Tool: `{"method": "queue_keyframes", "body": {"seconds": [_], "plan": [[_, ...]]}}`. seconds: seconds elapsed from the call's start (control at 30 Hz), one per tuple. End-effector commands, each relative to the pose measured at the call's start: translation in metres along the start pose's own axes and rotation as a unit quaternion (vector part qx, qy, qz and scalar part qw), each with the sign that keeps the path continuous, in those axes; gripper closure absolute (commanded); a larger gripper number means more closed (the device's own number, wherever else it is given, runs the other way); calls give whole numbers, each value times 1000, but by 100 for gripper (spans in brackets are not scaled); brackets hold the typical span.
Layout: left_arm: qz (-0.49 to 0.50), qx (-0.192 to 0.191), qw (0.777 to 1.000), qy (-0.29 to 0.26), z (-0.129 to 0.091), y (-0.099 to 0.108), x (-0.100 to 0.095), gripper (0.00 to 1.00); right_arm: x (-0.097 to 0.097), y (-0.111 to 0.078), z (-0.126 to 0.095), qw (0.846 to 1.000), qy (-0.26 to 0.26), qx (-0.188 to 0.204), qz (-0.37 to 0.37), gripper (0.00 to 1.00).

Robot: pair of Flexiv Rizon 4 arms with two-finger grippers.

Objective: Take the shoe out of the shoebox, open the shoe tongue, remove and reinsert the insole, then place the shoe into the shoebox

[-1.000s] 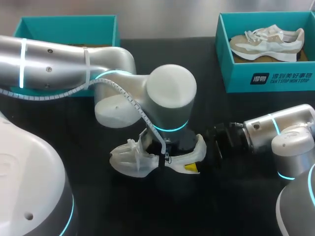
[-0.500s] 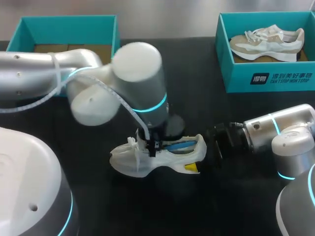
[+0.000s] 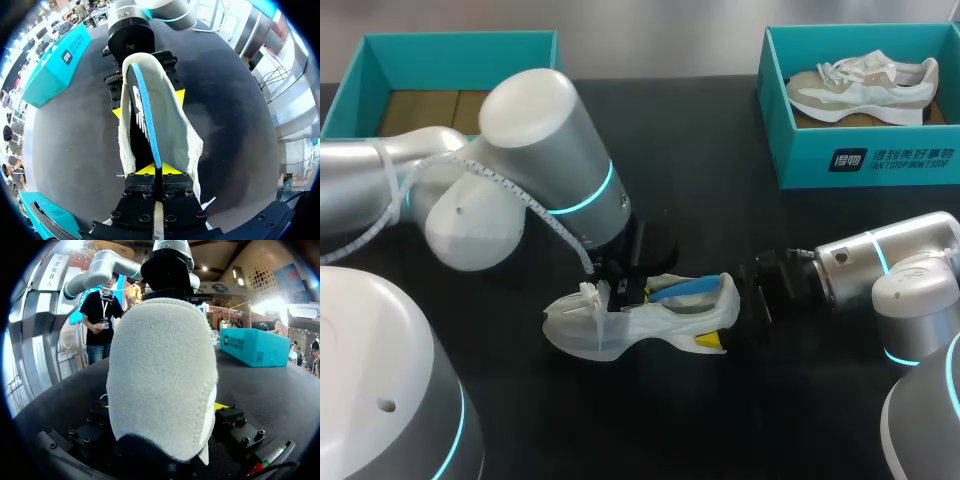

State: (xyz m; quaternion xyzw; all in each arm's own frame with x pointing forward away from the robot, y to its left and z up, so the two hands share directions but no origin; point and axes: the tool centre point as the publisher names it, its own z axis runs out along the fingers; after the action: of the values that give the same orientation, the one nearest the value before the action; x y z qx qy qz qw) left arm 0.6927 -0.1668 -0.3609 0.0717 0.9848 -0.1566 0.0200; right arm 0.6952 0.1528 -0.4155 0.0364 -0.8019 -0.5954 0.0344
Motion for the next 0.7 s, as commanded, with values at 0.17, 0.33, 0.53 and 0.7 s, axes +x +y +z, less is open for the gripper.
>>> {"method": "queue_keyframes", "body": {"seconds": [0.17,0.33,0.53,0.7], "plan": [[-12,16,999,-31,-11,-11,2,100,1,-2,2,1000,0,2,1,100],[-22,9,999,-42,-12,-8,4,100,1,-2,2,1000,0,2,1,100],[-44,4,998,-43,-12,6,5,100,1,-2,2,1000,0,2,1,100],[-49,-3,998,-49,-12,0,2,100,1,-2,2,1000,0,2,1,100]]}}
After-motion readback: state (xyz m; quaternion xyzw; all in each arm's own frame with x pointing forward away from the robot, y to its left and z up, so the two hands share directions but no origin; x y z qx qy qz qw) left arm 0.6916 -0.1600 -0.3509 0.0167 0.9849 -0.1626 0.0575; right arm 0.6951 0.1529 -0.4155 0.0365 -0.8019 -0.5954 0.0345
